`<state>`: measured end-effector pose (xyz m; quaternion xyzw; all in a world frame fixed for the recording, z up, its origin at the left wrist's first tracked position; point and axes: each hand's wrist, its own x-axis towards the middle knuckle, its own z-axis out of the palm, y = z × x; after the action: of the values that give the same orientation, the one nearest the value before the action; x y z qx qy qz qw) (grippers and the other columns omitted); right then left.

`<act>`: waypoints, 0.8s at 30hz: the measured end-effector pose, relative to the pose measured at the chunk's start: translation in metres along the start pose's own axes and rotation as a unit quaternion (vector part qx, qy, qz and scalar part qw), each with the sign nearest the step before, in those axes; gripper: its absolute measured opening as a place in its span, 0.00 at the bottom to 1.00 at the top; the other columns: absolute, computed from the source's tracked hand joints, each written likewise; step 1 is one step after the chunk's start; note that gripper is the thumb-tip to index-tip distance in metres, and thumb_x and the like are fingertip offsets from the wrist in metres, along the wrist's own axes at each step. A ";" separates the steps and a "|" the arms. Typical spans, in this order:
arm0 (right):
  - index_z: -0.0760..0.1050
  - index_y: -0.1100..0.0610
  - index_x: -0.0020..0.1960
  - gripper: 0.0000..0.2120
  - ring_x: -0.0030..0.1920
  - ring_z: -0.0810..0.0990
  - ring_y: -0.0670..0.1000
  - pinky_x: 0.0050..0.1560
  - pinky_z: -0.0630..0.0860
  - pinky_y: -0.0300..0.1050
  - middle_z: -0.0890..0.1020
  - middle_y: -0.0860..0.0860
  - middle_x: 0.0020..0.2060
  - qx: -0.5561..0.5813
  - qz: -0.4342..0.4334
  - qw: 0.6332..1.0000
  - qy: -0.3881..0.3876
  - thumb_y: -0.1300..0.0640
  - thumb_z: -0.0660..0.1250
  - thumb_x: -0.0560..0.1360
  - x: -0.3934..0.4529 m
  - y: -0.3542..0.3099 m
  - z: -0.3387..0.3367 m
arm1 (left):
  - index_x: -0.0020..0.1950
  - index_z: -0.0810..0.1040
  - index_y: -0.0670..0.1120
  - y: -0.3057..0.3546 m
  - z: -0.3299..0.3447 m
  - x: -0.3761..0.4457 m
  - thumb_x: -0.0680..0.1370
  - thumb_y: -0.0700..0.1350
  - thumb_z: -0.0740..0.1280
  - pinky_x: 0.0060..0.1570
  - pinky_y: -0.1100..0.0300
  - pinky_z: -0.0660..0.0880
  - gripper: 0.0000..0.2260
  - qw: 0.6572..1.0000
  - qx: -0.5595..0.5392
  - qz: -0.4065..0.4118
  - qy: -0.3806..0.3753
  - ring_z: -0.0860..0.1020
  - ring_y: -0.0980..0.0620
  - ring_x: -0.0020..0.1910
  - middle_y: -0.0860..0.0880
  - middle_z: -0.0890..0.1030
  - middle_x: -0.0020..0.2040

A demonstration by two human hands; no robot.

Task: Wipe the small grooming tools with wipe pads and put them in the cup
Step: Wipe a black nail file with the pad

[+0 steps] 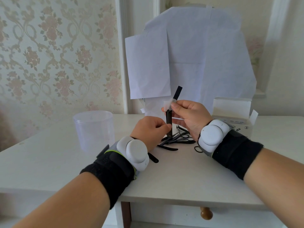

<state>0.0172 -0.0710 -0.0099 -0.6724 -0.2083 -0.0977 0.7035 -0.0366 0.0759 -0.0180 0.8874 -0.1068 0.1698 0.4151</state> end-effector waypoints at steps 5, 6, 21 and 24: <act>0.81 0.62 0.49 0.08 0.53 0.84 0.57 0.57 0.81 0.54 0.87 0.54 0.46 0.006 -0.003 1.000 0.019 0.57 0.71 0.76 0.000 -0.002 -0.003 | 0.31 0.75 0.52 0.000 0.000 0.000 0.79 0.49 0.65 0.29 0.64 0.64 0.15 1.000 -0.001 0.010 -0.002 0.66 0.59 0.21 0.58 0.66 0.17; 0.81 0.61 0.47 0.07 0.54 0.84 0.58 0.57 0.81 0.54 0.87 0.54 0.45 0.005 -0.002 1.000 0.020 0.56 0.72 0.76 0.000 -0.001 -0.003 | 0.32 0.75 0.52 0.000 0.000 0.000 0.79 0.50 0.65 0.29 0.64 0.64 0.15 1.000 0.000 0.011 -0.002 0.66 0.59 0.21 0.58 0.66 0.17; 0.82 0.59 0.48 0.06 0.51 0.85 0.55 0.49 0.82 0.49 0.87 0.54 0.44 0.039 0.008 0.998 0.055 0.55 0.70 0.77 -0.001 -0.005 -0.003 | 0.33 0.75 0.46 0.000 0.001 -0.001 0.78 0.48 0.66 0.28 0.65 0.62 0.14 1.000 -0.017 0.007 0.000 0.65 0.59 0.19 0.57 0.65 0.17; 0.81 0.58 0.45 0.06 0.46 0.84 0.54 0.43 0.81 0.46 0.87 0.55 0.42 0.054 0.005 0.995 0.084 0.56 0.70 0.77 0.000 -0.010 -0.003 | 0.35 0.76 0.44 -0.001 0.001 -0.001 0.78 0.49 0.66 0.29 0.64 0.63 0.14 1.000 -0.011 0.006 -0.006 0.64 0.58 0.20 0.57 0.65 0.17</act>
<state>0.0138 -0.0748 -0.0013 -0.6235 -0.1507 -0.1387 0.7545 -0.0367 0.0763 -0.0195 0.8832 -0.1164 0.1663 0.4228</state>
